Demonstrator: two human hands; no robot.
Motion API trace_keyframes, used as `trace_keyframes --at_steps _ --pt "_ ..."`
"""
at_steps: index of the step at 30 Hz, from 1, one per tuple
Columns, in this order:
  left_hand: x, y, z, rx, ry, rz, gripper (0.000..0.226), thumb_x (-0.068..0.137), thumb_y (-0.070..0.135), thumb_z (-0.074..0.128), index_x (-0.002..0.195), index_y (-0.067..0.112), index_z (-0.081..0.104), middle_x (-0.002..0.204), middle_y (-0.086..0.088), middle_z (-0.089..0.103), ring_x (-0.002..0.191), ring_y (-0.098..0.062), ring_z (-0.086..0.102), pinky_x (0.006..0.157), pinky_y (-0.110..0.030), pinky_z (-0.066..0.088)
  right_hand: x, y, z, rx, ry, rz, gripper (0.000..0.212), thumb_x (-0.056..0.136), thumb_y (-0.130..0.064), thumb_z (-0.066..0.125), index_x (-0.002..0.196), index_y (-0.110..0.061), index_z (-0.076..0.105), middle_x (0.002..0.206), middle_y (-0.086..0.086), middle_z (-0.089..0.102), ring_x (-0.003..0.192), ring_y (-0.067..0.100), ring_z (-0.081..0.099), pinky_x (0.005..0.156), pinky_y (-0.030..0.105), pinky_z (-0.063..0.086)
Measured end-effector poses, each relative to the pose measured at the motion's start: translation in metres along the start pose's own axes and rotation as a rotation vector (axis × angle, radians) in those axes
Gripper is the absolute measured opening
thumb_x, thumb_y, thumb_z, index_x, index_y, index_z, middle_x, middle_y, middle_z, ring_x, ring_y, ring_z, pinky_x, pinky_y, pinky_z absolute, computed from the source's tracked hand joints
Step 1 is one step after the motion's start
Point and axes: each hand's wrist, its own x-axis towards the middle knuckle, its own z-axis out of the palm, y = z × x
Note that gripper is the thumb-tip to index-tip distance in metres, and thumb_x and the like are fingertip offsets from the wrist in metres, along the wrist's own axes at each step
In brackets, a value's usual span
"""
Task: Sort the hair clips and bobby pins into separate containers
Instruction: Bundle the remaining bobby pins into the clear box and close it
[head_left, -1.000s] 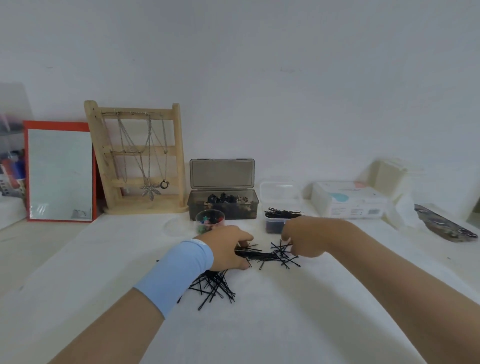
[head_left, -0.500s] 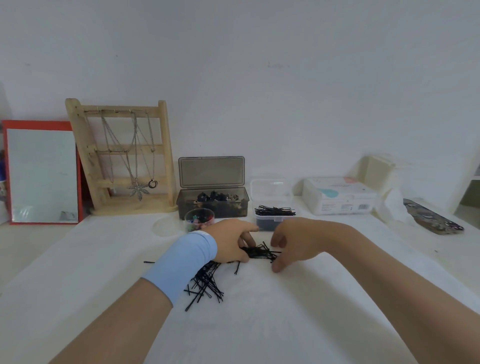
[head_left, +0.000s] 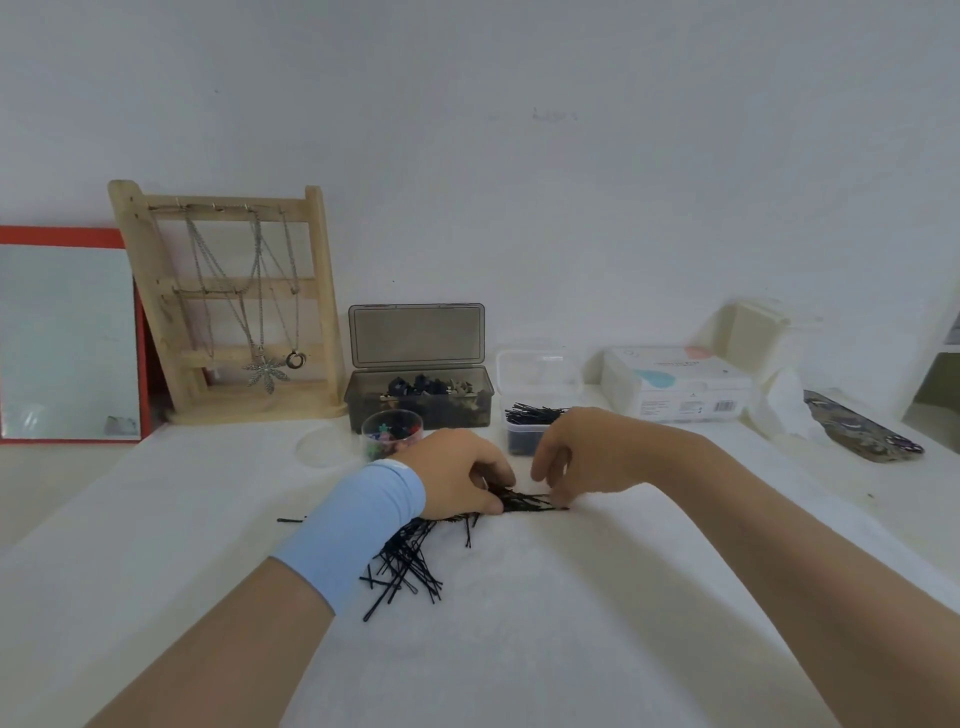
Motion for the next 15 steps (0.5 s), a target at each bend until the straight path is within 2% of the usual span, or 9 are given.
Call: trace_keyframes --at_steps 2,4,7,9,12,15 --pt "-0.005 0.003 -0.006 -0.029 -0.074 -0.020 0.055 0.081 0.048 0.073 0.132 0.036 0.055 0.121 0.019 0.061 0.107 -0.001 0.058 0.100 -0.030 0.048 -0.003 0.002 0.002 -0.059 -0.024 0.027 0.023 0.071 -0.023 0.080 0.093 -0.028 0.077 0.071 -0.018 0.069 0.048 -0.007 0.054 0.042 0.005 0.037" --pt "-0.010 0.004 -0.016 0.058 -0.206 -0.065 0.082 0.074 0.058 0.075 0.145 0.038 0.038 0.137 0.019 0.048 0.123 -0.005 0.048 0.110 -0.034 0.039 -0.003 0.000 0.006 -0.023 -0.013 0.012 0.019 0.072 -0.019 0.075 0.088 -0.028 0.079 0.067 -0.014 0.070 0.048 -0.006 0.053 0.047 0.008 0.042" --pt "-0.017 0.000 -0.027 0.197 -0.328 -0.136 0.102 0.068 0.053 0.082 0.151 0.038 0.024 0.142 0.018 0.040 0.125 -0.008 0.042 0.109 -0.034 0.033 0.002 -0.012 0.013 0.017 0.022 -0.016 0.019 0.073 -0.016 0.071 0.084 -0.029 0.080 0.070 -0.007 0.073 0.052 0.001 0.055 0.063 0.025 0.054" --pt "-0.018 -0.002 -0.027 0.213 -0.316 -0.125 0.098 0.072 0.046 0.082 0.151 0.037 0.025 0.141 0.018 0.043 0.116 -0.005 0.044 0.107 -0.033 0.037 0.006 -0.018 0.016 0.019 0.053 -0.045 0.019 0.074 -0.016 0.071 0.087 -0.025 0.080 0.074 -0.005 0.074 0.056 0.003 0.056 0.065 0.027 0.054" --pt "-0.015 -0.006 -0.018 0.154 -0.209 -0.077 0.083 0.078 0.041 0.078 0.148 0.034 0.034 0.135 0.017 0.053 0.113 -0.005 0.051 0.104 -0.032 0.044 0.008 -0.024 0.012 0.008 0.075 -0.043 0.027 0.081 -0.015 0.069 0.104 -0.026 0.075 0.085 -0.010 0.072 0.066 0.001 0.059 0.063 0.018 0.048" --pt "-0.010 -0.011 -0.008 0.128 -0.077 -0.058 0.063 0.082 0.046 0.073 0.138 0.032 0.050 0.125 0.014 0.060 0.102 -0.007 0.056 0.093 -0.026 0.048 0.004 -0.025 0.010 -0.099 0.014 -0.026 0.043 0.086 -0.010 0.057 0.125 -0.024 0.065 0.113 -0.006 0.066 0.090 0.010 0.057 0.079 0.021 0.046"
